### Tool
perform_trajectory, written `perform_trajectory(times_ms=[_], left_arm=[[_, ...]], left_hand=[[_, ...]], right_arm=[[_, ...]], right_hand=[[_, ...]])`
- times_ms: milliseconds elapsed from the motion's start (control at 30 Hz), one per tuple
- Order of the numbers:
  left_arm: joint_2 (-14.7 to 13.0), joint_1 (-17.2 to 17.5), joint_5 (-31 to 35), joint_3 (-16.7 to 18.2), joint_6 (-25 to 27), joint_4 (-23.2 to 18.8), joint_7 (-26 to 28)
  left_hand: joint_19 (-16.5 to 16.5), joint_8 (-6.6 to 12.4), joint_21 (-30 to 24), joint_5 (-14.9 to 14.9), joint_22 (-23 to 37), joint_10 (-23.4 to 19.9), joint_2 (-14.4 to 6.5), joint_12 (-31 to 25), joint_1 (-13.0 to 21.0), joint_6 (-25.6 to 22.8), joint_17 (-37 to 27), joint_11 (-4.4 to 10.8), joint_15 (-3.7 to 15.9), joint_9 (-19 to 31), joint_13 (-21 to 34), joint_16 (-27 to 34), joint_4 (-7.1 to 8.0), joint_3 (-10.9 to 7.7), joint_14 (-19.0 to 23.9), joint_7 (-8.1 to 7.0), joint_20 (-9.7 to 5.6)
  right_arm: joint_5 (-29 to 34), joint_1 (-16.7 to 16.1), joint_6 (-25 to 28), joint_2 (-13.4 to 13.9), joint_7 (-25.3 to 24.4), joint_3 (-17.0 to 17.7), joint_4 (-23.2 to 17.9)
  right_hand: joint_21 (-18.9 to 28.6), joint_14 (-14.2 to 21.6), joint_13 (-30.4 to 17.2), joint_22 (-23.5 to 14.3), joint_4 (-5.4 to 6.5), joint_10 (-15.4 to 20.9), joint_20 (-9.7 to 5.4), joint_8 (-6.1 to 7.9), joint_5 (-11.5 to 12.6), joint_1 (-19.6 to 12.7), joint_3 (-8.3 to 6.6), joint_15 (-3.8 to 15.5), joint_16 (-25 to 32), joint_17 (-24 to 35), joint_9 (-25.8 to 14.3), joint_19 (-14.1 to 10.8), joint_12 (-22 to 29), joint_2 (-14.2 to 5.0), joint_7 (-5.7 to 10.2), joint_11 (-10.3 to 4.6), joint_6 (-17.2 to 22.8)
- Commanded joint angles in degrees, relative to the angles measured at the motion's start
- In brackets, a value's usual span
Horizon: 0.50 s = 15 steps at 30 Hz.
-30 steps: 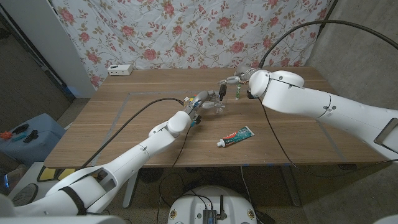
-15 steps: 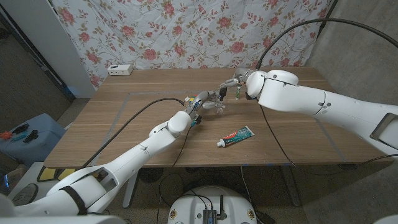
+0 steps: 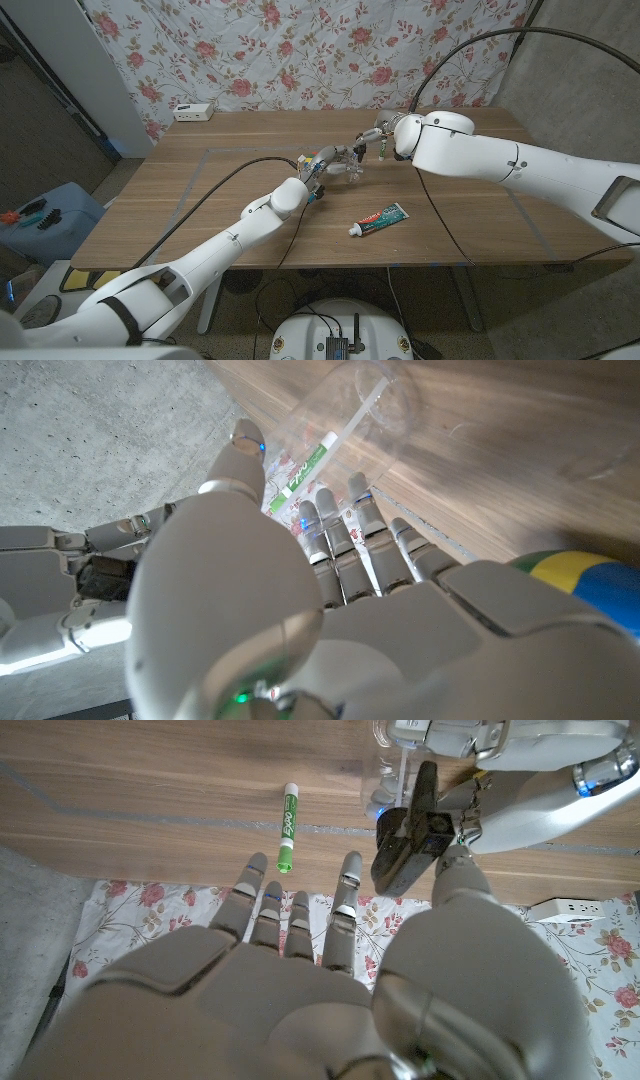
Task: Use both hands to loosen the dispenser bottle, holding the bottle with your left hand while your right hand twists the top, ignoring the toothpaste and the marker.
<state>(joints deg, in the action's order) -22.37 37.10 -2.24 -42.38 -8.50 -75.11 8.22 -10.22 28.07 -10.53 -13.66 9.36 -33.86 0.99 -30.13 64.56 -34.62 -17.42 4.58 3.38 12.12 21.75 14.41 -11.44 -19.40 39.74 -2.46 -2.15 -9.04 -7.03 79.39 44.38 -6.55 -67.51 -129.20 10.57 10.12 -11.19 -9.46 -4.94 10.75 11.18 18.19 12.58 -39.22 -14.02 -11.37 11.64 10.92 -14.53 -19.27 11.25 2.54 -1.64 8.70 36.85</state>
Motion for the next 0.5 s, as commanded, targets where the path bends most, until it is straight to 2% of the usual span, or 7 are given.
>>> perform_trajectory(times_ms=[33,267,333,500], left_arm=[[-0.04,-0.11,-0.14,-0.03,0.15,-0.12,-0.14],[-0.21,0.34,-0.26,-0.03,0.00,-0.49,-0.14],[-0.27,0.61,-0.21,0.05,0.59,-1.01,0.20],[-0.62,1.14,-0.18,0.19,0.63,-1.75,0.45]], left_hand=[[-0.04,0.50,0.15,-0.51,-0.01,-4.20,-6.60,-0.11,-2.27,-2.98,-0.24,3.43,5.95,0.08,7.65,0.22,2.56,-2.84,1.00,-1.18,-2.34],[-0.05,0.51,0.15,-0.53,-0.01,-4.22,-6.61,-0.08,-2.34,-3.05,-0.22,3.56,6.00,0.08,7.68,0.15,2.58,-2.87,0.99,-1.20,-2.41],[-0.04,0.50,0.15,-0.52,-0.01,-4.25,-6.60,-0.08,-2.43,-3.02,-0.23,3.40,5.90,0.08,7.69,0.11,2.63,-2.84,0.87,-1.24,-2.36],[-0.04,0.49,0.15,-0.54,-0.01,-4.19,-6.62,-0.03,-2.40,-3.02,-0.23,3.40,5.88,0.08,7.71,0.08,2.59,-2.88,0.88,-1.26,-2.38]], right_arm=[[-0.12,-0.16,-1.00,-0.01,-0.96,-0.27,0.22],[0.58,-2.32,-2.88,0.55,-2.26,1.19,-0.49],[0.63,-2.91,-3.41,0.72,-2.28,1.79,-0.67],[0.71,-3.82,-4.11,0.95,-2.00,2.72,-0.94]], right_hand=[[0.16,0.46,-0.17,-0.12,-0.85,0.31,-0.20,0.69,0.32,-1.23,-0.61,0.06,-0.01,0.13,-0.25,-0.26,0.06,-0.16,0.29,0.10,0.93],[0.24,0.90,-0.18,-0.12,-1.95,0.87,-0.43,1.32,0.34,-2.74,-1.54,0.53,0.11,0.13,-0.50,-0.57,0.22,-0.57,0.97,-0.32,2.00],[0.27,1.24,-0.18,-0.11,-2.60,1.06,-0.45,1.60,0.39,-3.80,-2.23,0.84,0.21,0.14,-0.65,-0.74,0.24,-1.01,1.48,-0.51,2.41],[0.32,1.48,-0.19,-0.11,-3.31,1.18,-0.54,1.81,0.46,-5.05,-3.07,1.43,0.26,0.17,-0.80,-1.02,0.22,-1.56,1.90,-0.70,2.61]])
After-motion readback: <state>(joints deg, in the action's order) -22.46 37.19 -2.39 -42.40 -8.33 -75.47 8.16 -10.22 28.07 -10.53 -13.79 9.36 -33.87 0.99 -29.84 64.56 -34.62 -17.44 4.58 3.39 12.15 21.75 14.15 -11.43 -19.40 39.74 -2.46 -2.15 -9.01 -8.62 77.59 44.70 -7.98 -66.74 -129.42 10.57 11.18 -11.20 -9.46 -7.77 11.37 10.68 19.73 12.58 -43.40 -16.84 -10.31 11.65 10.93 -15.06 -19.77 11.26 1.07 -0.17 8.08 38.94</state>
